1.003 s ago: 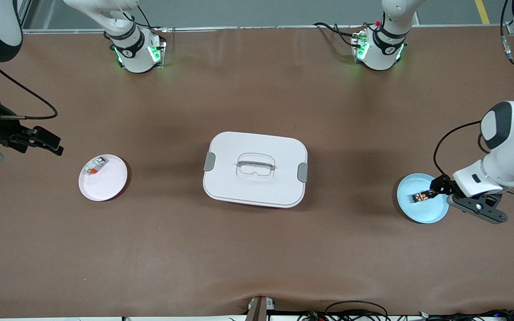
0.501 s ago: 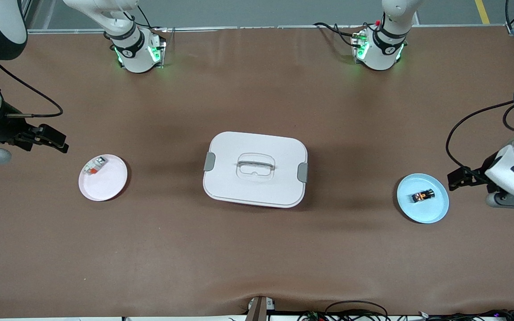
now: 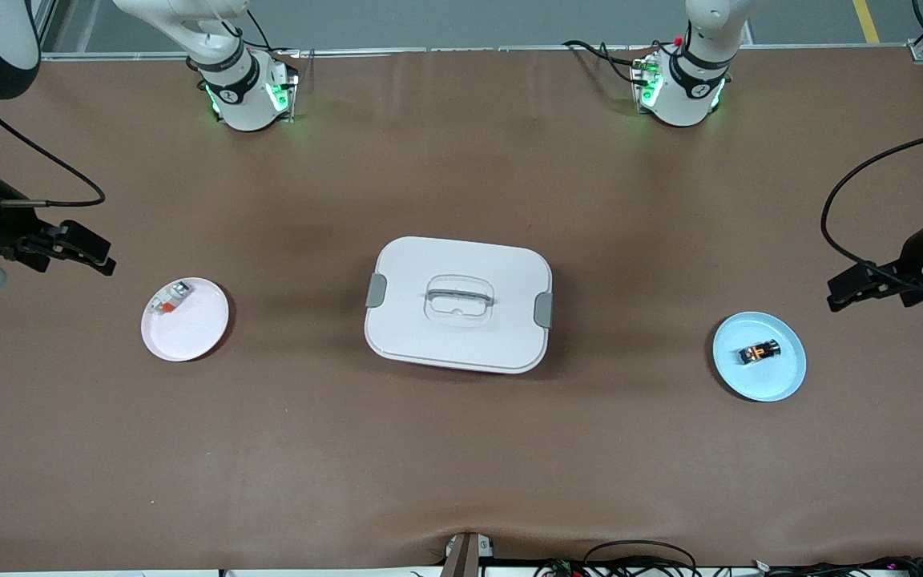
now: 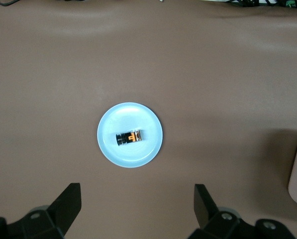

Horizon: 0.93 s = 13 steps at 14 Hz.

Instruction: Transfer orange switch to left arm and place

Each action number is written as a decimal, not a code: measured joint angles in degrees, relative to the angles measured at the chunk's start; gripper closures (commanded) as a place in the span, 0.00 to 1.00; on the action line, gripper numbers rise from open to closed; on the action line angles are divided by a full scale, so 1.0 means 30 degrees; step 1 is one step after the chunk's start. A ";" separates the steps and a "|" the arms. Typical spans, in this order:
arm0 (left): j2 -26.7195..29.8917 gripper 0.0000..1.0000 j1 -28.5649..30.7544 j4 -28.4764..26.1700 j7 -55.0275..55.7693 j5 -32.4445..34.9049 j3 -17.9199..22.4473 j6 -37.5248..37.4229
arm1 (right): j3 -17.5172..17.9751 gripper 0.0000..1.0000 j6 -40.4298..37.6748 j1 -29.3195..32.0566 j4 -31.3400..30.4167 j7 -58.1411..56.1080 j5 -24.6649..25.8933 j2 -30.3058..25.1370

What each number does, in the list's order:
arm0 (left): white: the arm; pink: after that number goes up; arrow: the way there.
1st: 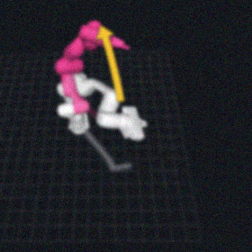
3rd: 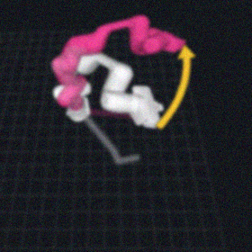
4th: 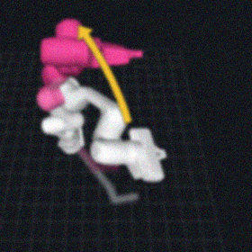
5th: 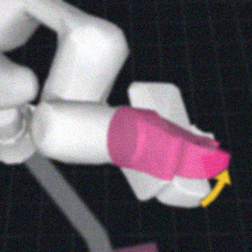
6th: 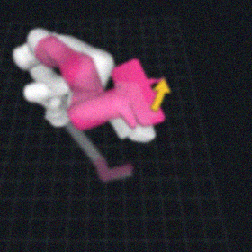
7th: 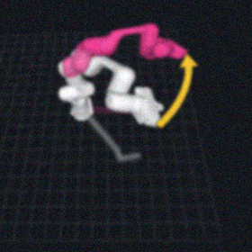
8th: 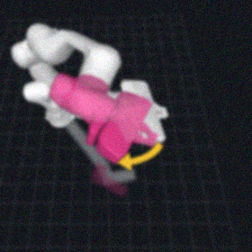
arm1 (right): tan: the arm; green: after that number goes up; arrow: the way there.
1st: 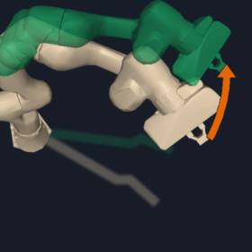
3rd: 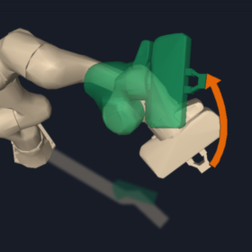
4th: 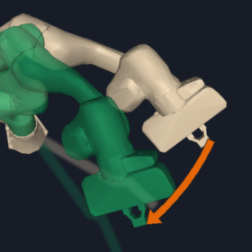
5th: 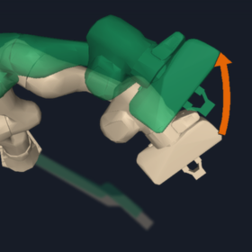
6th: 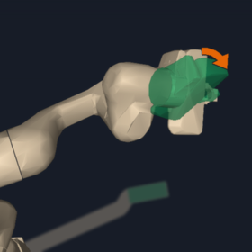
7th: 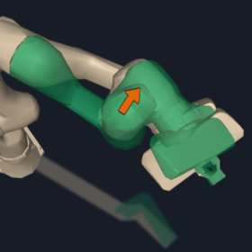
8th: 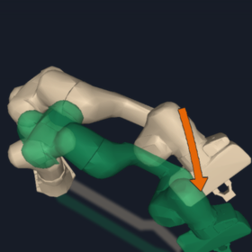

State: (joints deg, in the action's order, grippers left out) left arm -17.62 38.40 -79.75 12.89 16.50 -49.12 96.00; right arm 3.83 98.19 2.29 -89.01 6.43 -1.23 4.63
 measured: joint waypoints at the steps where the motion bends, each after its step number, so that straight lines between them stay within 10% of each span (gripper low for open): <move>1: 0.0179 0.00 -0.0253 0.0175 -0.0025 -0.0024 0.0097 -0.0114 | -0.0040 0.00 0.0000 0.0014 0.0103 0.0000 0.0000 0.0000; 4: 0.1523 0.00 -0.3685 0.0460 0.0012 -0.1057 0.3334 -0.0828 | -0.0076 0.00 -0.0004 0.0019 0.0283 0.0002 0.0000 0.0001; 10: 0.4847 0.00 -1.2000 -0.0220 -0.0763 -0.4378 1.4241 -0.3299 | -0.0087 0.00 -0.0010 0.0018 0.0300 0.0004 0.0000 0.0004; 13: 0.6573 0.00 -1.3052 -0.1898 -0.0982 -0.4690 1.5673 -0.3403 | -0.0091 0.00 -0.0072 0.0019 0.0308 0.0005 0.0000 0.0005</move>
State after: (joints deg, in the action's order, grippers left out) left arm 2.10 -0.76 -85.45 9.95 2.43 -2.10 85.80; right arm 3.56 97.97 2.35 -88.08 6.44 -1.23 4.65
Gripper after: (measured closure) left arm 0.000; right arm 0.000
